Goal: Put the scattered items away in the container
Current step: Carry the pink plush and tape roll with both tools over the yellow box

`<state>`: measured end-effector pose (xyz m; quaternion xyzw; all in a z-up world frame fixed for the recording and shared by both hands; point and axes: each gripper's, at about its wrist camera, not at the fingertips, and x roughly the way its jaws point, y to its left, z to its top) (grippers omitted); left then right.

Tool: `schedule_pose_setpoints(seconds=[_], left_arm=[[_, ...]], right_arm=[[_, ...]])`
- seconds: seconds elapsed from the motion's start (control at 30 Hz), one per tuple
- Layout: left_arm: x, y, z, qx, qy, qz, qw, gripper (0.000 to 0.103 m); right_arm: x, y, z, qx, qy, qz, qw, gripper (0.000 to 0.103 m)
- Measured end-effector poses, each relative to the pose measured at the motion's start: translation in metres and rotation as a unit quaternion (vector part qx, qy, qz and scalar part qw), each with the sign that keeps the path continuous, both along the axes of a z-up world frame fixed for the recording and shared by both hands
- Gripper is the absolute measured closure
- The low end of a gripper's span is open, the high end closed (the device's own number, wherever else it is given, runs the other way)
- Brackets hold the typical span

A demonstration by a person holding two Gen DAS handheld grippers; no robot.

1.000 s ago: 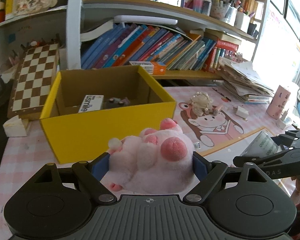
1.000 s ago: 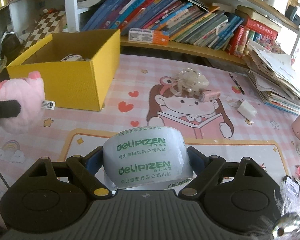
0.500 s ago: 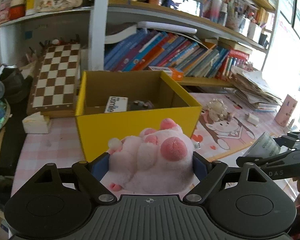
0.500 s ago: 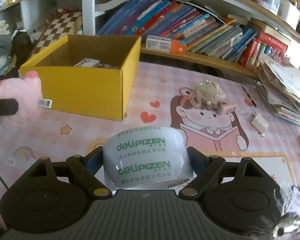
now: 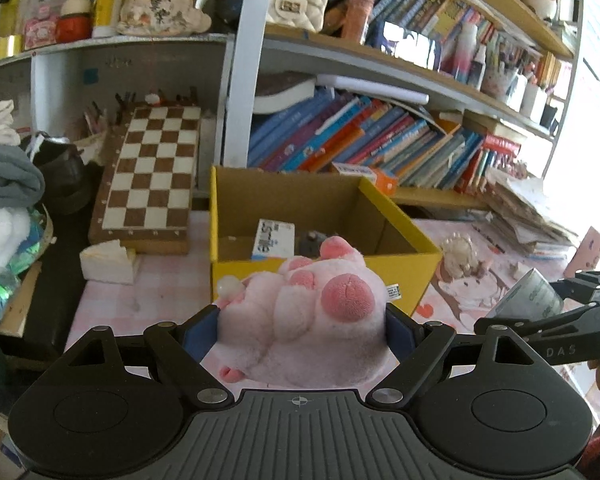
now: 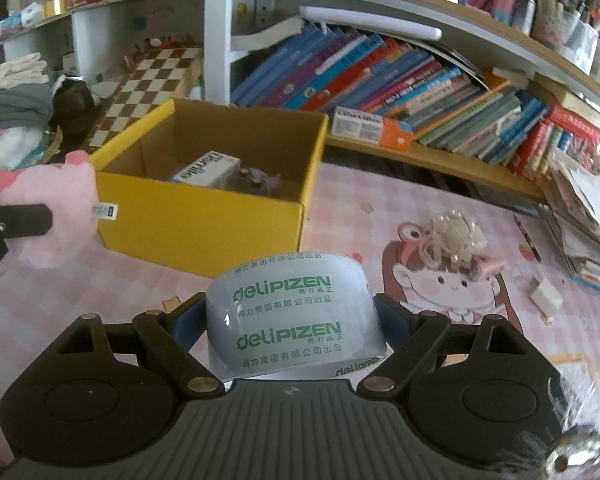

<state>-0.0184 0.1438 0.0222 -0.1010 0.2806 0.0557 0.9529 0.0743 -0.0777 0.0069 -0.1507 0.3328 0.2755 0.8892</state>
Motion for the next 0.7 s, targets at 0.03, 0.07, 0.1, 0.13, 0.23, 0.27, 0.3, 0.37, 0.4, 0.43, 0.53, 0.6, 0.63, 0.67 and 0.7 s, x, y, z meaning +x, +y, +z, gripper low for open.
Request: schedule_pose_setpoints(seconds=[0.03,0.07,0.1,0.13,0.23,0.27,0.3,0.37,0.4,0.43,0.53,0.6,0.63,0.67,0.7], left_arm=[[0.001,0.001,0.002,0.000,-0.004,0.000,1.0000,0.017],[0.003,0.003,0.005,0.001,-0.009,0.001,1.0000,0.017],[0.005,0.004,0.007,0.002,-0.013,0.000,0.9999,0.017],[0.007,0.006,0.009,0.004,-0.017,-0.001,0.9998,0.017],[0.016,0.010,0.016,0.011,-0.029,-0.003,0.9995,0.017],[0.019,0.012,0.019,0.012,-0.033,-0.003,0.9994,0.017],[0.023,0.013,0.021,0.014,-0.037,-0.004,0.9992,0.017],[0.031,0.016,0.025,0.019,-0.045,-0.006,0.9988,0.017],[0.036,0.017,0.027,0.022,-0.048,-0.007,0.9986,0.017],[0.040,0.018,0.028,0.025,-0.050,-0.008,0.9984,0.017],[0.055,0.023,0.030,0.030,-0.052,-0.011,0.9982,0.017],[0.065,0.025,0.031,0.033,-0.053,-0.014,0.9980,0.017],[0.069,0.026,0.032,0.036,-0.053,-0.015,0.9978,0.017],[0.074,0.027,0.032,0.038,-0.053,-0.016,0.9978,0.017],[0.078,0.028,0.031,0.040,-0.052,-0.017,0.9977,0.017]], right_arm=[[0.001,0.002,0.002,0.000,-0.003,0.003,1.000,0.017],[0.003,0.004,0.004,0.000,-0.006,0.006,1.000,0.017],[0.006,0.008,0.007,0.002,-0.010,0.009,1.000,0.017],[0.008,0.011,0.010,0.003,-0.015,0.013,1.000,0.017],[0.016,0.021,0.019,0.007,-0.028,0.024,0.999,0.017],[0.019,0.024,0.023,0.008,-0.033,0.028,0.999,0.017],[0.022,0.028,0.026,0.009,-0.037,0.032,0.999,0.017],[0.027,0.034,0.032,0.011,-0.046,0.039,0.998,0.017],[0.030,0.037,0.035,0.013,-0.050,0.043,0.998,0.017],[0.032,0.041,0.038,0.014,-0.055,0.047,0.997,0.017],[0.042,0.053,0.042,0.013,-0.066,0.060,0.996,0.017],[0.049,0.061,0.042,0.009,-0.072,0.066,0.995,0.017],[0.053,0.064,0.042,0.007,-0.074,0.068,0.995,0.017],[0.057,0.068,0.042,0.004,-0.076,0.070,0.995,0.017],[0.061,0.070,0.042,0.002,-0.077,0.072,0.994,0.017]])
